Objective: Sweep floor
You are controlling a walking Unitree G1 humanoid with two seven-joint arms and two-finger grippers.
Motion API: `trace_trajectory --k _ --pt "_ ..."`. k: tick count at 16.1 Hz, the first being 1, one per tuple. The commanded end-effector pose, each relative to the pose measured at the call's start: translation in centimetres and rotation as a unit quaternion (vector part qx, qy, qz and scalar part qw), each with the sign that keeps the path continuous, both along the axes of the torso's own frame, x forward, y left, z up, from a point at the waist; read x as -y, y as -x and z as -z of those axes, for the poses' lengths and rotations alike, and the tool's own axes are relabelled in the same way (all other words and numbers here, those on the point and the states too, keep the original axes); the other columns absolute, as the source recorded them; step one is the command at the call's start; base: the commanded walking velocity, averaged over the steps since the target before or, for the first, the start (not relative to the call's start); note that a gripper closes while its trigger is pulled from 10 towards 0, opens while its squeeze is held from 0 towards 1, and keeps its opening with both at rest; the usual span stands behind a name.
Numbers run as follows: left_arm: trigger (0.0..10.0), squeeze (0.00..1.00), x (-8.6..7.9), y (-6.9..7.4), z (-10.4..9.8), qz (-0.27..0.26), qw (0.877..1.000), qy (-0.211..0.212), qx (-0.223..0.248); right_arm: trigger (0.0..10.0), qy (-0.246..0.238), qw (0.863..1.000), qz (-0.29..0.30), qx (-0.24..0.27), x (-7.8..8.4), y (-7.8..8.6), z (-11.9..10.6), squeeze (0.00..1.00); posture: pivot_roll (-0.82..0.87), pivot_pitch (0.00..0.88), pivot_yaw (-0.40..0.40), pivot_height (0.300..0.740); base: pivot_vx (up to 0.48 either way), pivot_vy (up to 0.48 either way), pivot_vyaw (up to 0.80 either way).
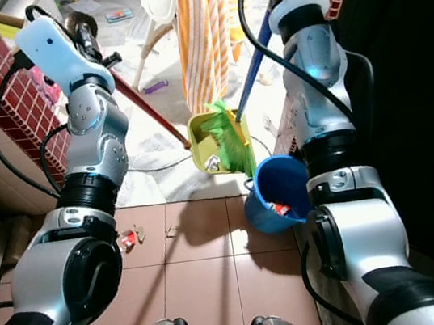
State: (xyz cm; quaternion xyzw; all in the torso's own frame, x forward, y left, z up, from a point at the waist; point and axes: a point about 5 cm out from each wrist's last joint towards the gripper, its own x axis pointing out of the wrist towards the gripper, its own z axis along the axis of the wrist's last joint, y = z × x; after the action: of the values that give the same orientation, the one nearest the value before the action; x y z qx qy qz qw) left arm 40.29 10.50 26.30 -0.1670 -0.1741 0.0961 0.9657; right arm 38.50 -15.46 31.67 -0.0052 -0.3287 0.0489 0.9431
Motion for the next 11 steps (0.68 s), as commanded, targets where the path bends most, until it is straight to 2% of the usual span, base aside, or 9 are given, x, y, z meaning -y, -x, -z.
trace_trajectory --k 1,5,6,10,11 --pt "10.0 0.0 0.4 0.5 -3.8 0.014 0.996 0.013 0.084 10.0 -0.002 1.0 0.002 0.008 -0.1 0.2 -0.1 0.0 -0.12 0.0 0.019 0.74 0.0 0.0 0.0" --pt "10.0 0.0 -1.2 0.9 -2.4 -0.012 0.997 -0.01 0.074 10.0 -0.017 1.0 -0.011 -0.004 -0.6 0.0 0.4 0.0 -0.1 0.0 0.005 0.74 0.0 0.0 0.0" --pt "10.0 0.0 -2.0 1.1 -2.3 -0.028 0.997 -0.017 0.076 10.0 -0.02 1.0 -0.015 -0.008 -0.9 0.0 0.5 0.0 -0.09 0.0 -0.003 0.74 0.0 0.0 0.0" --pt "10.0 0.0 -3.8 1.5 -3.2 -0.062 0.994 -0.025 0.091 10.0 -0.029 0.999 -0.024 -0.017 -1.4 -0.2 1.0 0.0 -0.08 0.0 -0.014 0.74 0.0 0.0 0.0" --pt "10.0 0.0 -4.3 1.7 -4.0 -0.071 0.992 -0.029 0.104 10.0 -0.03 0.999 -0.028 -0.017 -1.7 -0.2 0.9 0.0 -0.08 0.0 -0.018 0.74 0.0 0.0 0.0"
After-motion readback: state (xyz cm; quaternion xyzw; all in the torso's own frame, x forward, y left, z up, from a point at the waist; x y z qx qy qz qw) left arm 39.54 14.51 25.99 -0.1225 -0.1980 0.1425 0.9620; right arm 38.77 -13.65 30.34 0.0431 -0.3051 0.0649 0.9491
